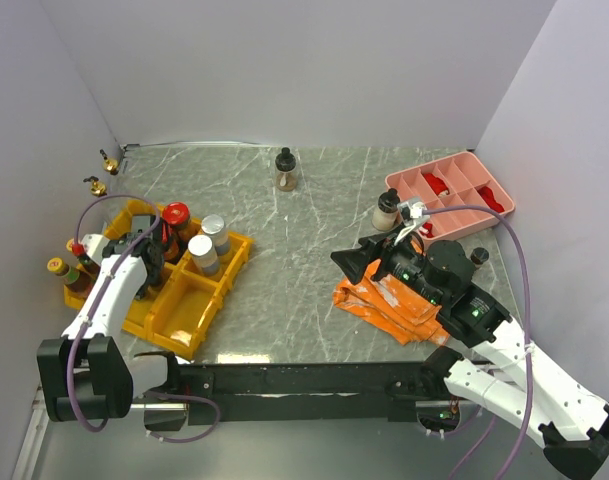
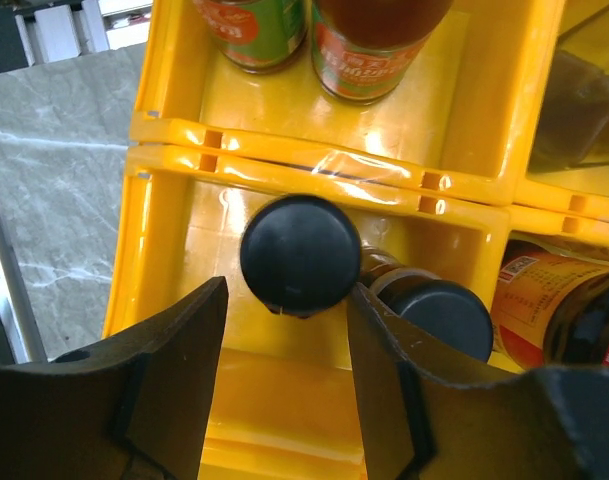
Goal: Organize the condiment bottles
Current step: Place the bottle in the storage box.
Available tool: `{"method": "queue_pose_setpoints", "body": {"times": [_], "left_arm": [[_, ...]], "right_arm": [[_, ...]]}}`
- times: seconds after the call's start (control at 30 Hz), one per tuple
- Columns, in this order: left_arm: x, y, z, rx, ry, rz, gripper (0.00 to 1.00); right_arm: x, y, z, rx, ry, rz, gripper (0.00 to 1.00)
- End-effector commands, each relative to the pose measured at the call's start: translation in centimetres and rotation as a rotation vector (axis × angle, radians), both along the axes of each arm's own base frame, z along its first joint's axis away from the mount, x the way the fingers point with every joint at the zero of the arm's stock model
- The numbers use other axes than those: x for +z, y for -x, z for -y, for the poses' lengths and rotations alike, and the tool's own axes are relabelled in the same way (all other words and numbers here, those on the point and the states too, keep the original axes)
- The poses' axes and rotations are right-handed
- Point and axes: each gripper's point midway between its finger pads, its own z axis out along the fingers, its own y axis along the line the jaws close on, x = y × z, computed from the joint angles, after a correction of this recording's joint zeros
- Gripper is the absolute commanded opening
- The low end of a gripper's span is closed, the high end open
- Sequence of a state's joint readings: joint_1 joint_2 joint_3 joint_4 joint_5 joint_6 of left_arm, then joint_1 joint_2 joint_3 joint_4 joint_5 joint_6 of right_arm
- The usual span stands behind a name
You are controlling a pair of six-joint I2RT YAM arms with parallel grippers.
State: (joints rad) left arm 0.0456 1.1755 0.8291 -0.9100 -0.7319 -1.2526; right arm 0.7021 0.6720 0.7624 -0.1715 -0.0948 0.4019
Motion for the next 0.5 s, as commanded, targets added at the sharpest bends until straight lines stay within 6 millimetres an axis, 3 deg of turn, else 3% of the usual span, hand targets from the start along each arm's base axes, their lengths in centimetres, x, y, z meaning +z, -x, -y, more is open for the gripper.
{"method": "queue_pose_setpoints", "body": {"times": [0.0,0.27,0.47], "left_arm": [[1.6,-0.3,-0.6,0.054,-0.024,0.041,0.56],[4.2,0.1,-0.8,0.063,-0.034,0.064,0.56],[8.5,-1.1,-0.5,0.047,-0.022,0.199,0.57]], "right_arm": [[1.0,-0.3,0.0,-0.005,-0.024,0.043,1.00],[1.1,-0.1,-0.1,0.007,-0.028,0.043,1.00],[0.9,-0.1,-0.6,0.021,-0.032,0.022,1.00]]}}
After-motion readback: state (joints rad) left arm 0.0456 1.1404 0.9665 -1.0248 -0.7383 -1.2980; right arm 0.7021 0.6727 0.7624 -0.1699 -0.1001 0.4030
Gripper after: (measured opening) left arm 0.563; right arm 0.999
